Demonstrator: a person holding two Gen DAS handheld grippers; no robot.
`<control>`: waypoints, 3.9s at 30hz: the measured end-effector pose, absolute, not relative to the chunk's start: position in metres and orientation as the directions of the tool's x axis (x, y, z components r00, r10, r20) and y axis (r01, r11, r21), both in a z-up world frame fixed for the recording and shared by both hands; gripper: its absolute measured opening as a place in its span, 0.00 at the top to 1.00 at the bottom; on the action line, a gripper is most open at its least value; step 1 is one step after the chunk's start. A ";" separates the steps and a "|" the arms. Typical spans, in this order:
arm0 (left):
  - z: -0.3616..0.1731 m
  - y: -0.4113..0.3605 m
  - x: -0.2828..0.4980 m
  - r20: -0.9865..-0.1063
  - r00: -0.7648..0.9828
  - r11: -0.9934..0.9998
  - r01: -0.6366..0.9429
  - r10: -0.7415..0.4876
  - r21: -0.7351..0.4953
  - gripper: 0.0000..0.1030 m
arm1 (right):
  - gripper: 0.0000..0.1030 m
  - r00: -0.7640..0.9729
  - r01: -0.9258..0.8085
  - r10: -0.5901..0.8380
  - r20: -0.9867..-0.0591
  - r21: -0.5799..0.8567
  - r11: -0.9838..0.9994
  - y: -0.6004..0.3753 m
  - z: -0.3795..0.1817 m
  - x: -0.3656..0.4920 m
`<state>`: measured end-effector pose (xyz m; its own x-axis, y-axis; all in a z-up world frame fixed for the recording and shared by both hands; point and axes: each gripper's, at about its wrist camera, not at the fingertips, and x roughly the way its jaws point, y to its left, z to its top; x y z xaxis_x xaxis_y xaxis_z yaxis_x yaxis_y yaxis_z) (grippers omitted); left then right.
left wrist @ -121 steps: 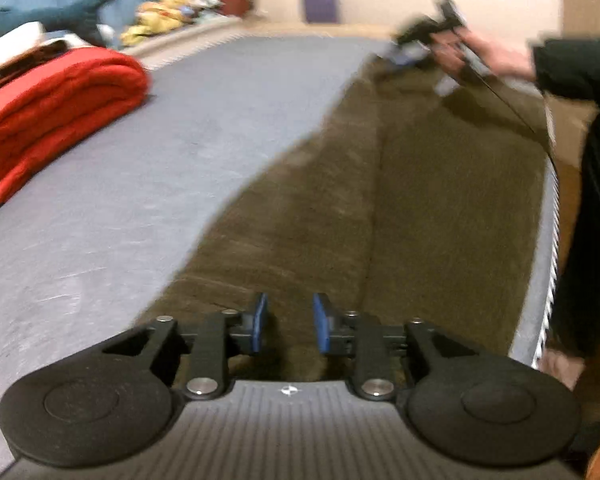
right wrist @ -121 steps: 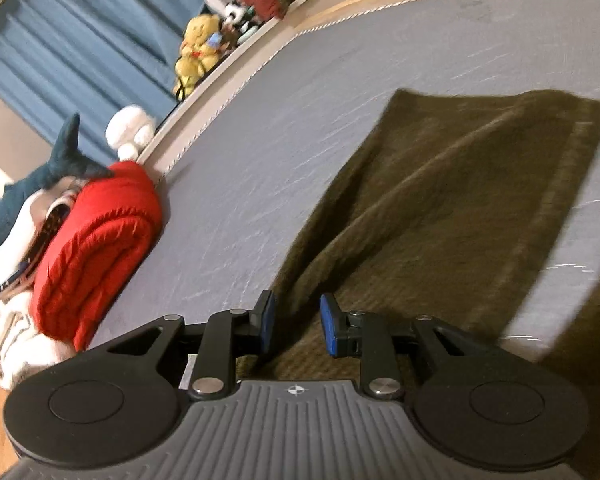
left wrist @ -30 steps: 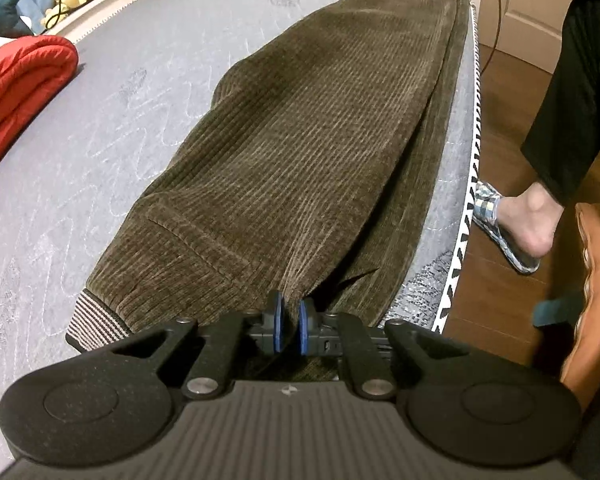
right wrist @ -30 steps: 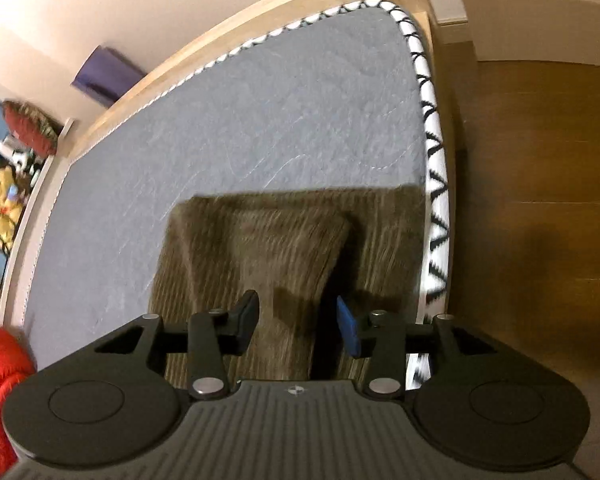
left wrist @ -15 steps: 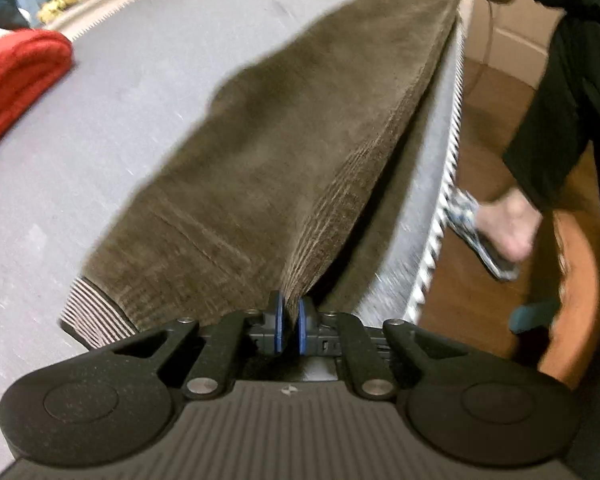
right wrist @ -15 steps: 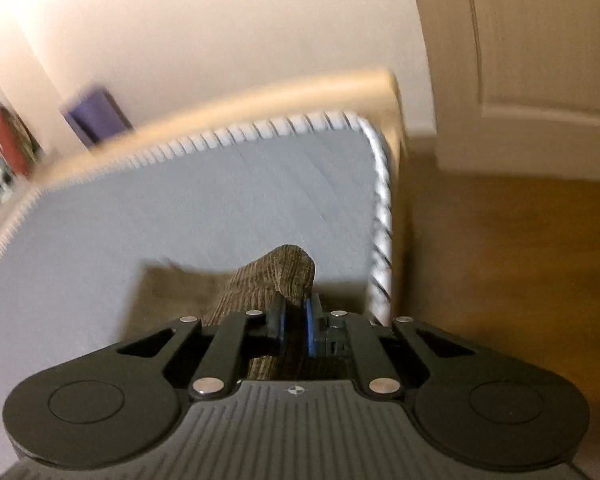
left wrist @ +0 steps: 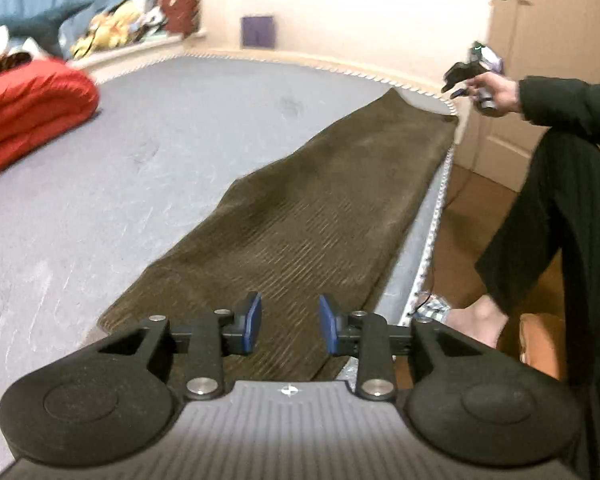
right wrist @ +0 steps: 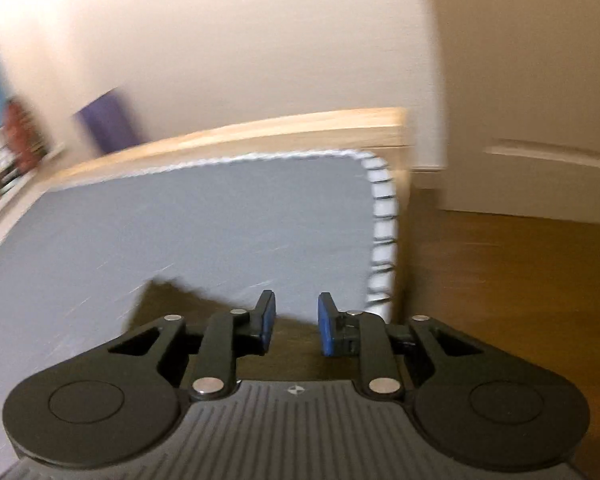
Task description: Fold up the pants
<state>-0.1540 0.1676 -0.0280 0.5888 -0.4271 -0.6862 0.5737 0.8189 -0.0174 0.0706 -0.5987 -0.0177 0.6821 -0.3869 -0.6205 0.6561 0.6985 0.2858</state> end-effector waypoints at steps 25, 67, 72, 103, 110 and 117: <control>-0.020 0.156 -0.095 -0.612 0.784 0.939 0.122 0.109 0.322 0.68 | 0.56 0.704 0.533 -0.231 -0.671 0.285 0.796 -0.628 -0.035 0.068; 0.022 0.028 -0.028 -0.446 0.895 0.998 0.017 0.012 0.062 0.33 | 0.82 0.859 0.356 -0.163 -0.485 0.338 0.871 -0.576 0.012 0.054; 0.019 0.055 -0.023 -0.473 0.879 0.997 -0.078 0.070 0.002 0.33 | 0.82 0.945 -0.043 0.061 -0.322 0.062 0.997 -0.416 0.058 0.029; -0.044 0.071 0.034 -0.656 0.651 0.879 0.036 -0.381 -0.475 0.63 | 0.57 0.347 -0.892 0.547 -0.762 -0.088 0.443 -0.152 -0.064 -0.043; -0.038 0.079 0.033 -0.651 0.668 0.879 0.009 -0.360 -0.477 0.63 | 0.93 0.337 -0.921 0.609 -0.718 -0.118 0.370 -0.157 -0.048 -0.054; -0.041 0.088 0.035 -0.654 0.653 0.849 -0.031 -0.382 -0.527 0.61 | 0.94 0.163 -0.982 0.689 -0.706 -0.048 0.183 -0.202 -0.025 -0.061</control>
<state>0.0352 0.0879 -0.0415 0.6525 -0.3822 -0.6543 -0.0312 0.8492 -0.5272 -0.0605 -0.2021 -0.0247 0.1631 0.6888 -0.7064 -0.9819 0.1829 -0.0483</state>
